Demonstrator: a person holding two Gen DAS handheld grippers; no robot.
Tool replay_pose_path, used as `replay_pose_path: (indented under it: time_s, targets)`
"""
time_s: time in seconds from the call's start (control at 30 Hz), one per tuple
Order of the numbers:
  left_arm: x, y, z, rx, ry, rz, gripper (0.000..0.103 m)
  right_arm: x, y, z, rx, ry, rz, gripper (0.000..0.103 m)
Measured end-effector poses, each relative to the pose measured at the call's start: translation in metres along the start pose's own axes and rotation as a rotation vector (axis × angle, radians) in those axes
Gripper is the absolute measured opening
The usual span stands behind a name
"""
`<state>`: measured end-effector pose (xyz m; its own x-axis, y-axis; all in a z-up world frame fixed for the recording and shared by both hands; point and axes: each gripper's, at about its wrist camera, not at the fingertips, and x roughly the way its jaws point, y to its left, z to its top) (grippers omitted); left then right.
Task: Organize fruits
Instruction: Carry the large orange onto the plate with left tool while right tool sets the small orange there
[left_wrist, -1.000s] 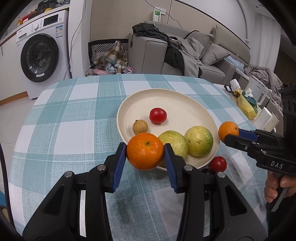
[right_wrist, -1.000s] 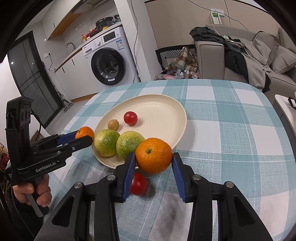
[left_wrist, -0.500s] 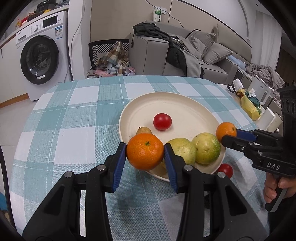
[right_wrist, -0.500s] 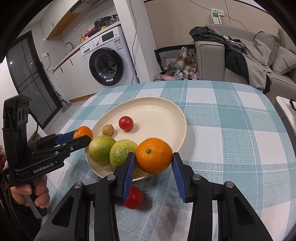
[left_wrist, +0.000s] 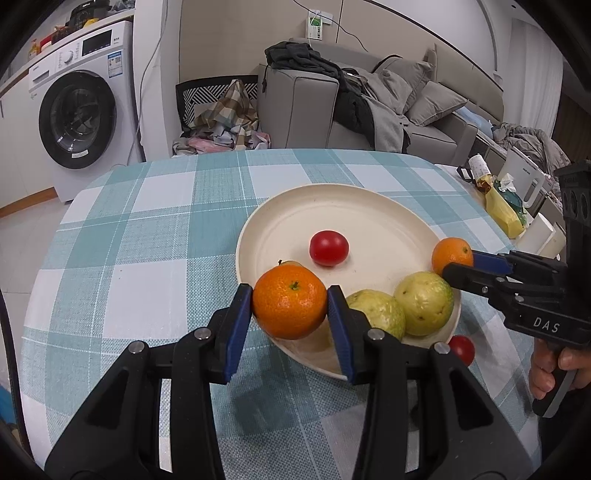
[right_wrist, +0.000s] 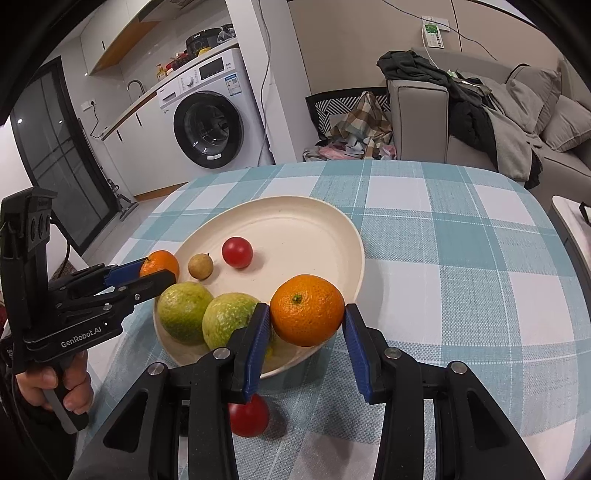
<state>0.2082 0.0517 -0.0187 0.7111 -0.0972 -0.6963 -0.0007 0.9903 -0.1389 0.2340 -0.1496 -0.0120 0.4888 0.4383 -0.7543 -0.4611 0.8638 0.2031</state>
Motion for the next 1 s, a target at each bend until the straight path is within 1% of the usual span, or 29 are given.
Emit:
replay_pose_path:
  time_s: [0.13,0.43,0.5,0.63,0.93,1.0]
  targets:
    - [0.006,0.007,0.004,-0.001,0.002,-0.005,0.038,0.002,-0.001,0.001,0.001,0.001,-0.001,0.041]
    - [0.017,0.007,0.009,0.022,0.006,-0.006,0.038,0.004,-0.002,0.006,-0.004,-0.005,0.003,0.041]
    - [0.019,0.0,0.01,0.033,0.004,-0.002,0.038,0.005,-0.001,0.006,-0.006,-0.005,0.001,0.041]
    - [0.021,-0.002,0.009,0.035,0.004,-0.008,0.038,0.006,-0.001,0.007,-0.007,-0.003,0.003,0.041]
    - [0.017,-0.01,0.008,0.04,0.01,-0.006,0.038,0.007,0.002,0.005,-0.053,0.015,-0.032,0.042]
    - [0.017,-0.011,0.007,0.034,0.014,-0.01,0.038,0.005,0.002,0.004,-0.058,0.012,-0.036,0.045]
